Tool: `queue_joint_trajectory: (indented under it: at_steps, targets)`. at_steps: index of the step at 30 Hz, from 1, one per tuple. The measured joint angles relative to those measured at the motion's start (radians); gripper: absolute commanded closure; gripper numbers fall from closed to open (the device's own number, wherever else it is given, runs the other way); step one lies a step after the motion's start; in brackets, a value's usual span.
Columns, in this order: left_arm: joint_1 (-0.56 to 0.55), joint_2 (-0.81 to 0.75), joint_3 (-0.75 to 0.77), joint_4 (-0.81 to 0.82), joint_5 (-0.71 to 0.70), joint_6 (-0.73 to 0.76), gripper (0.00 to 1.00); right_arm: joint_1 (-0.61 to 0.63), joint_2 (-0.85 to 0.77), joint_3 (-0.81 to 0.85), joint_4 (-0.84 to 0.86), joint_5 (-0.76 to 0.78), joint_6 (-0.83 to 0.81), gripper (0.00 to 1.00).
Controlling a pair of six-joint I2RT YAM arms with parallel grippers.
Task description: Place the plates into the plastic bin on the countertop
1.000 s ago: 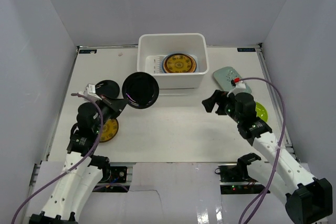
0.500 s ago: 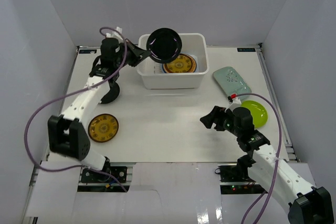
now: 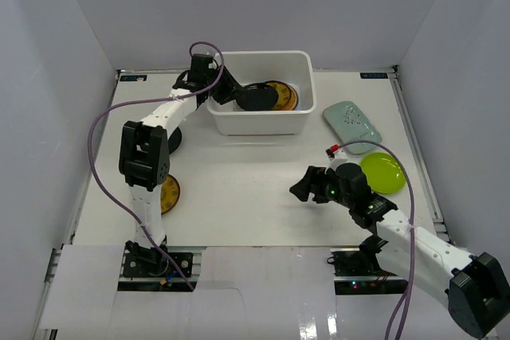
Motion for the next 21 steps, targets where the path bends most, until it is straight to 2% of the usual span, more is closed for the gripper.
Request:
queue_joint_trajectory:
  at_steps: [3,4,11,14,15,18,21]
  targets:
    - [-0.002,-0.003,0.023,-0.009,0.002,0.019,0.31,0.089,0.092,0.019,0.053,0.034,0.023,0.16]
    - [-0.003,-0.005,0.028,-0.011,0.003,0.027,0.29,0.12,0.127,0.028,0.073,0.045,0.029,0.16]
    - [0.0,-0.076,0.036,-0.064,-0.024,0.088,0.27,0.294,0.443,0.189,0.217,0.131,0.079,0.21]
    - [0.018,-0.266,-0.068,-0.066,-0.069,0.11,0.28,0.373,0.632,0.327,0.279,0.16,0.102,0.26]
    - [0.031,-0.349,-0.122,-0.058,-0.085,0.116,0.28,0.399,0.695,0.379,0.3,0.168,0.11,0.3]
    - [0.086,-0.627,-0.298,-0.041,-0.137,0.135,0.28,0.463,0.872,0.535,0.35,0.168,0.134,0.33]
    - [0.126,-0.904,-0.464,-0.061,-0.25,0.158,0.25,0.509,1.06,0.699,0.384,0.157,0.165,0.39]
